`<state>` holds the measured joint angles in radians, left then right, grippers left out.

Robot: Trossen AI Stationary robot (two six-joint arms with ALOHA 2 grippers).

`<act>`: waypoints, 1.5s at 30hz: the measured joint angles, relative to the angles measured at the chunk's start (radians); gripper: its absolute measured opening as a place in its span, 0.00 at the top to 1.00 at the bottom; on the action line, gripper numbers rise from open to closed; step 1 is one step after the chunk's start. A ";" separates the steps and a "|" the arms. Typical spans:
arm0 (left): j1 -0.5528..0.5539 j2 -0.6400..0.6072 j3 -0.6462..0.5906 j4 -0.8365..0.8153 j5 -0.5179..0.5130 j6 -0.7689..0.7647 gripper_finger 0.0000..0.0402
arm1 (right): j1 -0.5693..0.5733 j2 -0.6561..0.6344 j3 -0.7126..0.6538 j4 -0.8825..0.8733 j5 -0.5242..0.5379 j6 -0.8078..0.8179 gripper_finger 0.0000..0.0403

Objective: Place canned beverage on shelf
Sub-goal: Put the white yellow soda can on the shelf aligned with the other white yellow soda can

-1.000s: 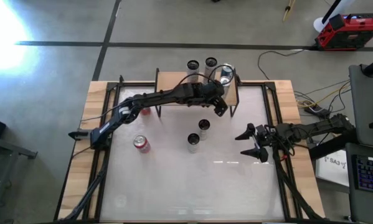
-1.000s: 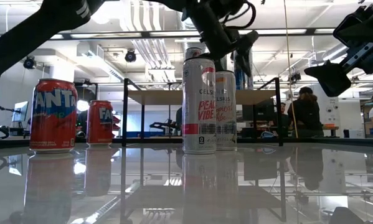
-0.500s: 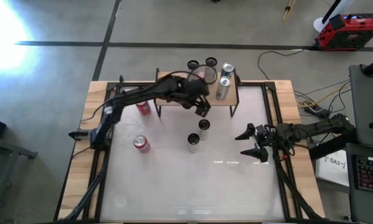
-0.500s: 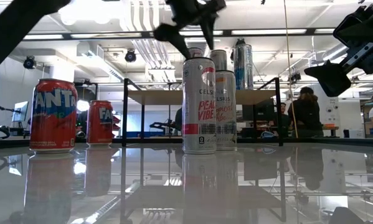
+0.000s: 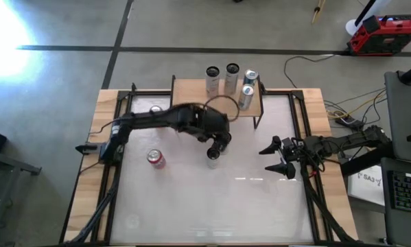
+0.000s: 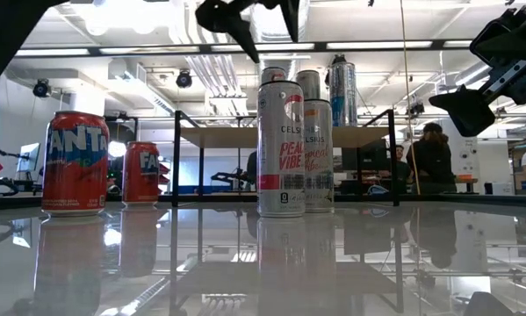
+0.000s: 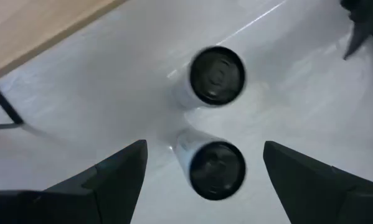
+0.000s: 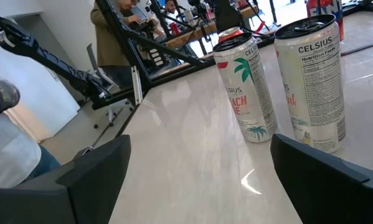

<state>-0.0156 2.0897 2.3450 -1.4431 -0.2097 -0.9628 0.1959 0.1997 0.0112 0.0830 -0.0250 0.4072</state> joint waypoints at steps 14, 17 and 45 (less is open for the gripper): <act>-0.075 0.105 -0.005 0.095 -0.064 0.000 0.19 | 0.000 0.000 0.000 0.000 0.000 0.000 0.08; -0.076 0.123 -0.004 0.091 -0.062 -0.001 0.11 | 0.000 0.000 0.000 0.000 0.000 0.000 0.08; -0.002 0.230 -0.002 0.198 -0.166 0.003 0.00 | 0.000 0.000 0.000 0.000 0.000 0.000 0.08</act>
<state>-0.0174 2.3202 2.3428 -1.2447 -0.3759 -0.9596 0.1959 0.1997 0.0113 0.0831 -0.0250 0.4072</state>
